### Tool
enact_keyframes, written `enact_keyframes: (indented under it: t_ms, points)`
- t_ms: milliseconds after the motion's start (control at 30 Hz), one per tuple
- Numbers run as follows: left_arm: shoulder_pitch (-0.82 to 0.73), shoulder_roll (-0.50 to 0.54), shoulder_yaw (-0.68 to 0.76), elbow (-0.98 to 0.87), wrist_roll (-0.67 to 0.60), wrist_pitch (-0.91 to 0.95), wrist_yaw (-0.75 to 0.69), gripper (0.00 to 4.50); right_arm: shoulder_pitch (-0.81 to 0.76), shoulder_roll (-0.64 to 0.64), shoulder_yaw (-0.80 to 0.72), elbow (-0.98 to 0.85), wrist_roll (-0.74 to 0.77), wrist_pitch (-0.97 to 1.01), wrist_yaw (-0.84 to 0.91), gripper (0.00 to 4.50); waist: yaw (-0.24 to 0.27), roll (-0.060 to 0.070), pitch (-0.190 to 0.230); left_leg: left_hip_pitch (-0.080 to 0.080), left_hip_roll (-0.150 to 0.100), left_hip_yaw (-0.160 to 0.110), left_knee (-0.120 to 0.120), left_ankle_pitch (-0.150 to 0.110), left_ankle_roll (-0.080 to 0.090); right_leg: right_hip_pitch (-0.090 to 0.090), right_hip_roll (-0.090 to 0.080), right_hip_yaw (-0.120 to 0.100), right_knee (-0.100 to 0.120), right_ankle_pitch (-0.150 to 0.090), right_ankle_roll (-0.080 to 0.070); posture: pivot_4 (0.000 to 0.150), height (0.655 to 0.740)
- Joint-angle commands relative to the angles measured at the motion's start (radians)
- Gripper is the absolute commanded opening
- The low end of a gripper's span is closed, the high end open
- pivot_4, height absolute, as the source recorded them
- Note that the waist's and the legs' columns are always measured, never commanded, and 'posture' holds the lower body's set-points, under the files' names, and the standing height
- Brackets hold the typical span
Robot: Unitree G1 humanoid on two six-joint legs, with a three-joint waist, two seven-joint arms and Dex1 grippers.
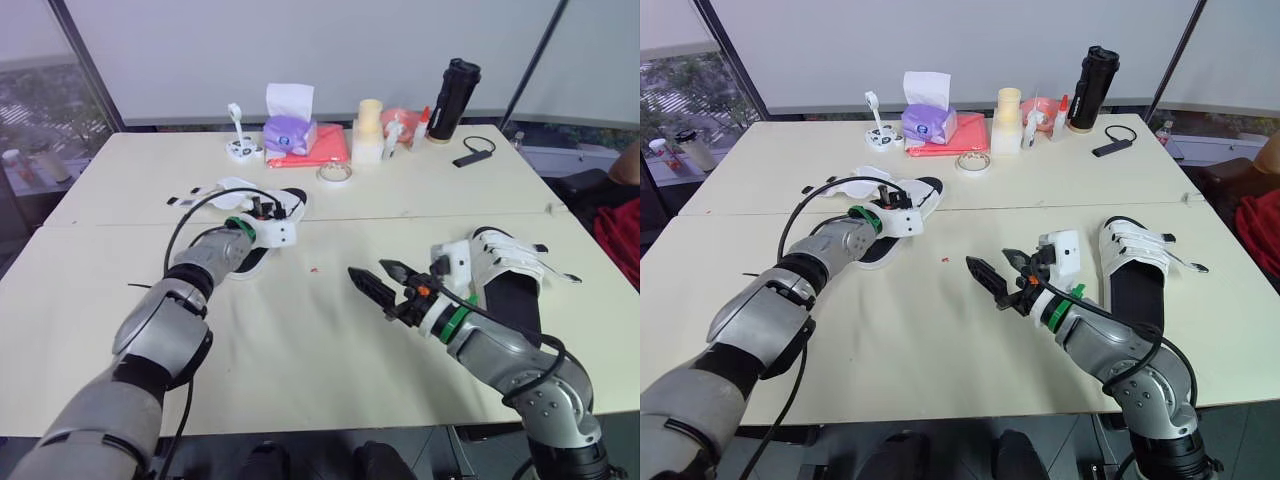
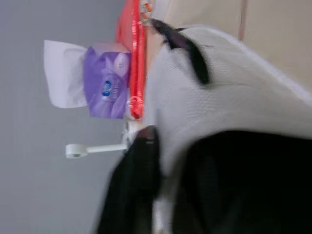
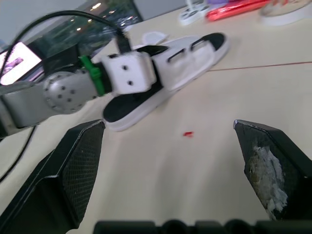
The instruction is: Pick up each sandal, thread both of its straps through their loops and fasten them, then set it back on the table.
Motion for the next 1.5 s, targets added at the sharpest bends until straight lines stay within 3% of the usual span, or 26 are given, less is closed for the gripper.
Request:
enact_keyframes:
  t_ms: [33, 200, 300, 467, 700, 967, 1233, 1333, 1500]
  points:
    - [-0.015, 0.004, -0.010, 0.007, 0.016, 0.010, 0.010, 0.02, -0.005, 0.016, -0.023, -0.042, 0.000, -0.018, 0.003, 4.50, -0.001, 0.000, 0.000, 0.000, 0.000, 0.000, 0.000, 0.000, 0.000, 0.000, 0.000, 0.000, 0.001, 0.000, 0.000, 0.150, 0.7400]
    - [-0.034, 0.036, -0.042, -0.009, 0.055, -0.098, 0.052, 0.02, 0.008, -0.023, -0.075, -0.031, 0.004, -0.013, 0.047, 4.50, -0.001, 0.000, 0.000, 0.000, 0.000, 0.000, 0.001, 0.000, 0.000, 0.000, 0.000, 0.000, 0.002, 0.000, 0.000, 0.150, 0.7400]
    - [-0.084, 0.124, -0.219, -0.091, 0.256, -0.343, 0.313, 0.02, 0.054, -0.133, -0.147, 0.009, -0.011, 0.001, 0.152, 4.50, 0.002, -0.003, 0.002, 0.000, 0.000, 0.000, 0.001, 0.000, 0.000, -0.001, 0.000, 0.000, 0.002, 0.000, 0.000, 0.150, 0.7400]
    - [-0.147, 0.212, -0.470, -0.217, 0.553, -0.519, 0.727, 0.02, 0.061, -0.256, -0.214, 0.078, -0.016, 0.008, 0.289, 4.50, 0.009, -0.007, 0.004, -0.001, -0.001, 0.000, 0.001, 0.000, 0.000, -0.001, -0.001, 0.000, 0.002, 0.000, 0.000, 0.150, 0.7400]
    - [-0.169, 0.223, -0.604, -0.259, 0.710, -0.552, 1.029, 0.02, 0.048, -0.293, -0.250, 0.107, -0.002, 0.025, 0.354, 4.50, 0.011, -0.008, 0.005, 0.000, -0.001, 0.001, 0.002, 0.000, 0.000, -0.002, -0.001, 0.001, 0.004, 0.000, 0.000, 0.150, 0.7400]
    - [-0.070, 0.230, -0.627, -0.374, 0.736, -0.575, 1.134, 0.02, 0.127, -0.317, -0.326, 0.040, 0.069, 0.079, 0.370, 4.50, 0.025, -0.009, 0.005, -0.001, -0.001, 0.002, 0.003, 0.000, 0.000, -0.001, -0.002, 0.001, 0.004, 0.000, 0.000, 0.150, 0.7400]
    - [-0.033, 0.217, -0.601, -0.362, 0.695, -0.610, 1.051, 0.02, 0.101, -0.320, -0.302, 0.053, 0.070, 0.107, 0.380, 4.50, 0.024, -0.009, 0.005, -0.001, -0.001, 0.002, 0.006, 0.000, 0.000, 0.000, -0.002, 0.001, 0.006, 0.000, 0.000, 0.150, 0.7400]
    - [-0.009, 0.224, -0.578, -0.378, 0.664, -0.628, 1.000, 0.93, 0.091, -0.324, -0.284, 0.060, 0.059, 0.111, 0.391, 4.50, 0.023, -0.009, 0.005, -0.001, -0.001, 0.002, 0.007, 0.000, 0.000, 0.000, -0.002, 0.001, 0.006, 0.000, 0.000, 0.150, 0.7400]
    - [0.009, 0.234, -0.549, -0.381, 0.632, -0.628, 0.938, 3.42, 0.078, -0.323, -0.274, 0.064, 0.055, 0.111, 0.391, 4.50, 0.024, -0.008, 0.005, -0.001, -0.001, 0.002, 0.008, 0.000, 0.000, 0.000, -0.002, 0.001, 0.006, 0.000, 0.000, 0.150, 0.7400]
